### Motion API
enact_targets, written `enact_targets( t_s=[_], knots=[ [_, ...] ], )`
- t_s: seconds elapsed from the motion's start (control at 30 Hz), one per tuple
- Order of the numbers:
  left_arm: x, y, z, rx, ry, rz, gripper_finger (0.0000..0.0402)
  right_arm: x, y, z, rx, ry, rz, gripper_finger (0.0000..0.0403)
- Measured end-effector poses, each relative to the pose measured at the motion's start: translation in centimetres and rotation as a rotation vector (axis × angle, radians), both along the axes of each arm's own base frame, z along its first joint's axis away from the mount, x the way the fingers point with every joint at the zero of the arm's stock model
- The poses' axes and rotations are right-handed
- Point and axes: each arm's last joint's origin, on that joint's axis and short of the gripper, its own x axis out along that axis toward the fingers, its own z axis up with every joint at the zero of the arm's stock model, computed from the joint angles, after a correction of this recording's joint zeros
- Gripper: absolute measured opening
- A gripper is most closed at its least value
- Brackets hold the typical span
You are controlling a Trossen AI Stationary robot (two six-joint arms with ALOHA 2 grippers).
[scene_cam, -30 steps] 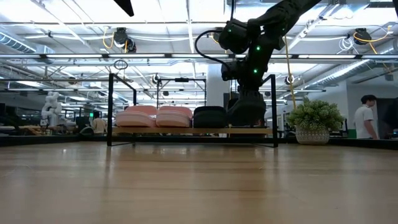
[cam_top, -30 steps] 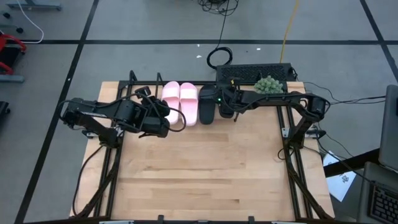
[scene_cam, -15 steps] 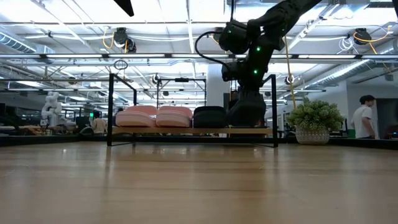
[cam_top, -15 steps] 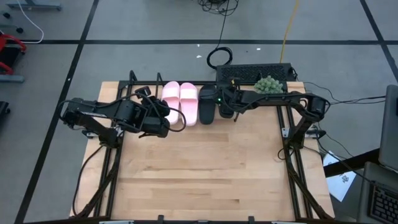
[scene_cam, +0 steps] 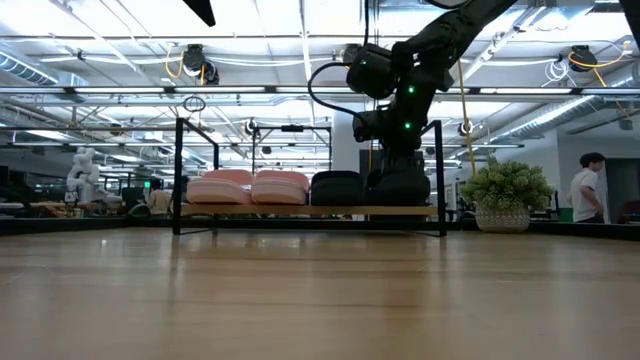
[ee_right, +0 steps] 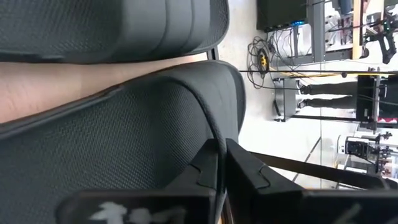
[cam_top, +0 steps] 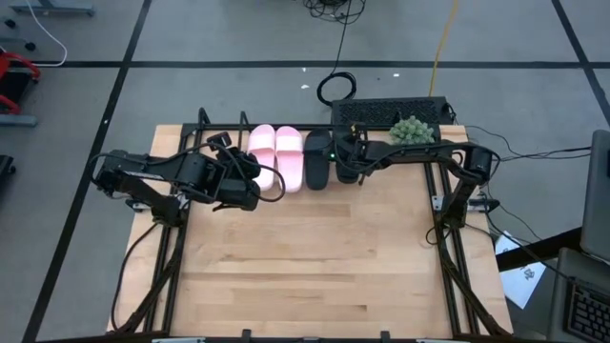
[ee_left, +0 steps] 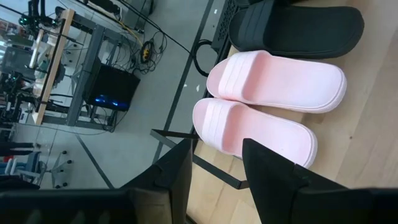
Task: Pick and place slides into the shelf
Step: Put the black slipper on the shelf
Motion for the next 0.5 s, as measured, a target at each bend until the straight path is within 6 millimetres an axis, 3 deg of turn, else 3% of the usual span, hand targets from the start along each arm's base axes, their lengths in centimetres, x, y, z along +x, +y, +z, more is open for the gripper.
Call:
enact_targets(
  t_s=[0.23, 0.5],
  knots=[
    [0.01, 0.00, 0.00, -0.001, 0.000, -0.001, 0.0145, 0.09, 0.14, -0.08, 0.048, -0.042, 0.004, 0.0036],
    [0.01, -0.01, 0.00, -0.001, 0.002, -0.003, 0.0145, 0.19, 0.38, -0.08, 0.048, -0.045, 0.009, 0.0044]
  ],
)
